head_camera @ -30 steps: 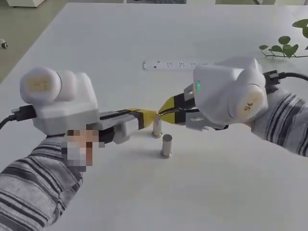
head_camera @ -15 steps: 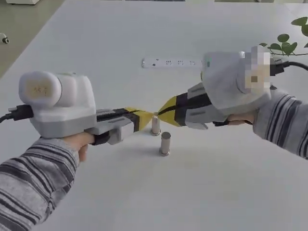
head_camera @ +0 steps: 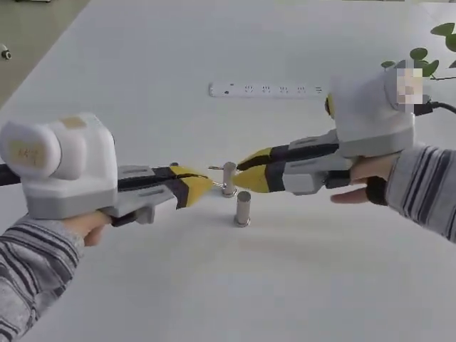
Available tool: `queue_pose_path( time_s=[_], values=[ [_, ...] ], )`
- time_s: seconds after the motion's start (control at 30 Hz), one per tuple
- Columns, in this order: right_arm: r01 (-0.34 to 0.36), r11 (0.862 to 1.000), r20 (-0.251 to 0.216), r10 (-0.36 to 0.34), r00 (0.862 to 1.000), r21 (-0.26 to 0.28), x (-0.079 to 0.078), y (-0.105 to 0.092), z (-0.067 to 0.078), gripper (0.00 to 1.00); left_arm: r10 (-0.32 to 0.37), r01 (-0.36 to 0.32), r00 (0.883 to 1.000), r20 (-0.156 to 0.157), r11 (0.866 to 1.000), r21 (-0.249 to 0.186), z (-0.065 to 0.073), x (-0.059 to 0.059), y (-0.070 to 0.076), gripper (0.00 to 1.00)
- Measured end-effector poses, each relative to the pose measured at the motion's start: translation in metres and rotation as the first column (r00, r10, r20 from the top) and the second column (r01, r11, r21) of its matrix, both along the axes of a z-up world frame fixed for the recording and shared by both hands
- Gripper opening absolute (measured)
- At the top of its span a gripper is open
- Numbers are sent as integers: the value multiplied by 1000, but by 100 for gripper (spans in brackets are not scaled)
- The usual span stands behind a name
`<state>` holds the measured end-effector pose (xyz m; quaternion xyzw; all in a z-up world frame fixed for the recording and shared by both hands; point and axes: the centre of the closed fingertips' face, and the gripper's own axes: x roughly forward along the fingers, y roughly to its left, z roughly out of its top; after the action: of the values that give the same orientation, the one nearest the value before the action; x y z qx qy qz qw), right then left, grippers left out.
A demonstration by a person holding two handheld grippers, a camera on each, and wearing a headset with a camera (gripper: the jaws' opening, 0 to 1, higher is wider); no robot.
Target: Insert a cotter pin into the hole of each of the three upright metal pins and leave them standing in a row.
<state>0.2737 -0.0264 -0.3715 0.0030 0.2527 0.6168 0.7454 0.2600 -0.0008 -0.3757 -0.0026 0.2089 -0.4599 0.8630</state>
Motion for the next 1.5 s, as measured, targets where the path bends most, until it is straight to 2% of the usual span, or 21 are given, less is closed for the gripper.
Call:
queue_pose_path(
  time_s=[0.07, 0.1, 0.17, 0.43, 0.6, 0.87, 1.17, 1.27, 1.3, 1.33, 1.43, 1.5],
  values=[
    [-19, 1000, -42, 20, 999, 20, -7, 1, 0, 13, -17, 17, 1000, 3, 1000, -7, 0, -3, -1, 0],
    [-19, 1000, -44, 20, 999, 24, -8, 1, 0, 13, -29, 29, 1000, 6, 1000, -8, 1, -5, -3, 0],
    [-49, 997, -90, 53, 994, 52, -17, 3, 0, 14, -53, 53, 999, 11, 998, -25, 4, -8, -6, 0],
    [-102, 992, -127, 110, 986, 69, -33, 5, -6, 13, -103, 103, 995, 4, 992, -73, 12, -17, -15, 0],
    [-115, 991, -125, 123, 984, 72, -34, 4, -7, 7, -120, 120, 993, -2, 989, -84, 13, -19, -17, 0],
    [-124, 990, -117, 132, 984, 70, -38, 5, -8, 6, -130, 128, 991, -12, 984, -126, 17, -21, -21, 0],
    [-133, 989, -118, 140, 983, 65, -41, 4, -8, 1, -135, 130, 991, -23, 981, -145, 18, -24, -23, 0],
    [-159, 987, -79, 162, 984, 37, -42, 2, -9, 0, -138, 131, 990, -35, 981, -146, 16, -25, -23, 0],
    [-176, 984, -24, 176, 984, 7, -41, 1, -10, 0, -137, 131, 990, -35, 981, -144, 16, -25, -23, 0],
    [-177, 984, -13, 177, 984, -3, -41, 1, -10, 0, -132, 127, 991, -33, 982, -138, 15, -25, -23, 0],
    [-225, 973, 61, 229, 972, -56, -46, 2, -11, 0, -112, 109, 993, -24, 987, -117, 13, -23, -23, 2],
    [-233, 970, 87, 239, 967, -74, -47, 2, -12, 0, -108, 106, 994, -13, 989, -104, 11, -21, -23, 3]
  ],
)
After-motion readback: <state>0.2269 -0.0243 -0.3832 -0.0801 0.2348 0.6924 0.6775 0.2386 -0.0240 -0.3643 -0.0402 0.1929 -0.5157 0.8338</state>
